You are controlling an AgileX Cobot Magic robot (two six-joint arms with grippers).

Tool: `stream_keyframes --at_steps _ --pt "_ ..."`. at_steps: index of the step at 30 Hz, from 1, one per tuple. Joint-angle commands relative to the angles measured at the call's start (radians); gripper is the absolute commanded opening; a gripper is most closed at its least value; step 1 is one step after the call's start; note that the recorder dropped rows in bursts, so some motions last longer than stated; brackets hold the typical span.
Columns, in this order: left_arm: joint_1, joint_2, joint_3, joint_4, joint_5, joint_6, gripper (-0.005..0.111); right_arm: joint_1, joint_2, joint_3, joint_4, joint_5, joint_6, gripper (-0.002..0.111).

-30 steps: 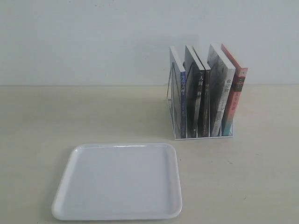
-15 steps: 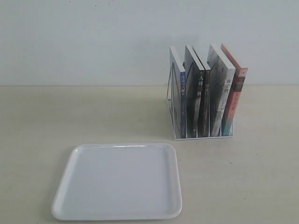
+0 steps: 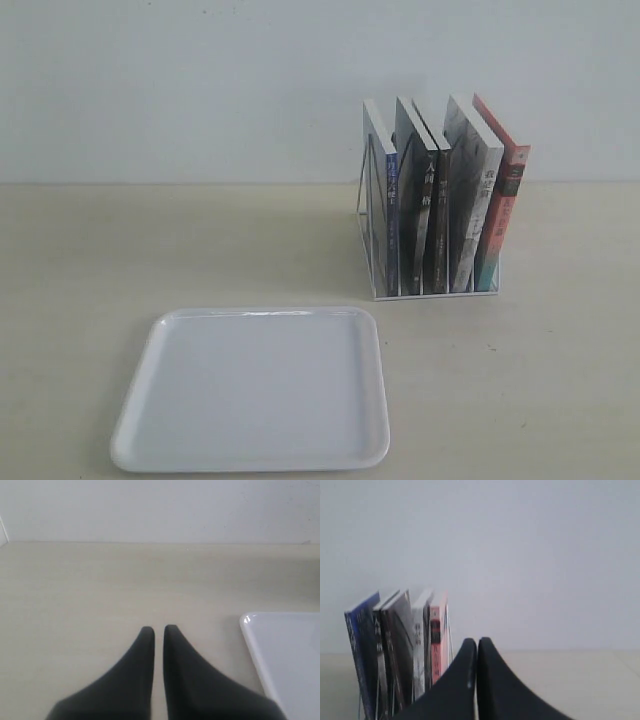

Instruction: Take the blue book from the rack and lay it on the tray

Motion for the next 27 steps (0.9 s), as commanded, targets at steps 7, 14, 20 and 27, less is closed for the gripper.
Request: stream_keyframes --at_steps 7,14,20,27 --pt "-0.008 -0.002 0.004 0.002 -0.006 0.002 0.006 -0.002 -0.004 -0.043 0.003 -0.286 -0.038 0.0" --pt "-0.008 -0.002 0.004 0.002 -0.006 0.002 0.006 -0.002 0.178 -0.392 0.003 0.345 -0.13 0.0" --pt "-0.008 -0.002 0.004 0.002 -0.006 0.002 0.006 -0.002 0.36 -0.43 0.02 0.509 -0.127 0.0" --pt "-0.008 -0.002 0.004 0.002 -0.006 0.002 0.006 -0.002 0.377 -0.43 0.032 0.432 -0.127 0.0"
